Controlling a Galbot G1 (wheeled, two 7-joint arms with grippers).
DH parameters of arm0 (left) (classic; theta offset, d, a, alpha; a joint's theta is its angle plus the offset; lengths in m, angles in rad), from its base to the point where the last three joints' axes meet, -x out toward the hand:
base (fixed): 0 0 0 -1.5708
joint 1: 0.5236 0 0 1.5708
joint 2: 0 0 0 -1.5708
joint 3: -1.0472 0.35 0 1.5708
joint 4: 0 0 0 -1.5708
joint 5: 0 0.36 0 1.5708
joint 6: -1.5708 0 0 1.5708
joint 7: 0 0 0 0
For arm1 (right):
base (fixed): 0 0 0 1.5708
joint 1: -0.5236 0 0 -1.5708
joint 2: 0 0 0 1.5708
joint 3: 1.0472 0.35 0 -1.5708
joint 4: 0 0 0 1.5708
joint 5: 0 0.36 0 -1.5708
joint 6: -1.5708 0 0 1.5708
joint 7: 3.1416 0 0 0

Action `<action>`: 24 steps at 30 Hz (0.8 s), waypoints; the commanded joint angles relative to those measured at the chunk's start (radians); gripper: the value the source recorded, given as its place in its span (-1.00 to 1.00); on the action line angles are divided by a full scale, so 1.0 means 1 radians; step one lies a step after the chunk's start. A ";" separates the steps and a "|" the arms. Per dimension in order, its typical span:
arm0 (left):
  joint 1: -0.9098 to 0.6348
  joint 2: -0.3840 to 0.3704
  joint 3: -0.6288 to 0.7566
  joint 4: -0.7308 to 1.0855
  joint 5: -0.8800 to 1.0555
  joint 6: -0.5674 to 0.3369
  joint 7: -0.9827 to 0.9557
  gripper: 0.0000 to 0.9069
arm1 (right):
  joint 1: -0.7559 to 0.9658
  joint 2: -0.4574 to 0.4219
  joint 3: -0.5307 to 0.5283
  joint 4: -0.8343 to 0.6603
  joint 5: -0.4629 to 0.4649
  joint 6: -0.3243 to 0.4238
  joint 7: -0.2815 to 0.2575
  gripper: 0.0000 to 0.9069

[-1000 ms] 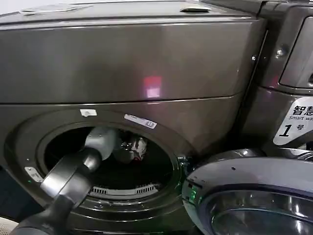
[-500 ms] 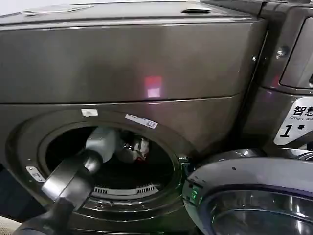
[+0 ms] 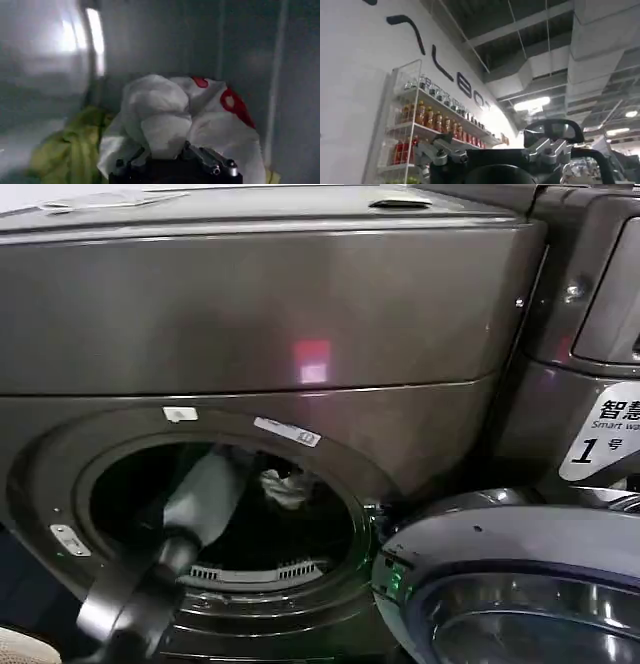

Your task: Grasp the clothes from the dryer.

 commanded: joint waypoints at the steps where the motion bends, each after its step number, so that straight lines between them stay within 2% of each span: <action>1: 0.299 0.003 -0.297 -0.380 -0.244 0.053 -0.363 -1.00 | 0.006 0.003 -0.003 0.015 -0.021 0.002 0.008 1.00; 3: 0.364 -0.028 -0.349 -0.460 -0.351 0.048 -0.449 -1.00 | 0.007 0.010 -0.010 0.024 -0.023 0.006 0.008 1.00; 7: 0.437 -0.076 -0.408 -0.568 -0.419 -0.036 -0.604 -1.00 | 0.004 0.012 -0.009 0.027 -0.023 0.016 0.011 1.00; 11: 0.516 -0.108 -0.446 -0.659 -0.450 -0.166 -0.741 -1.00 | 0.001 0.006 -0.006 0.021 -0.020 0.037 0.033 1.00; 16: 0.599 -0.123 -0.449 -0.748 -0.501 -0.314 -0.818 -1.00 | -0.005 0.006 -0.004 0.020 -0.019 0.064 0.032 1.00; 24: 0.707 -0.142 -0.451 -0.832 -0.490 -0.377 -0.881 -1.00 | -0.005 0.005 0.004 0.025 -0.019 0.065 0.018 1.00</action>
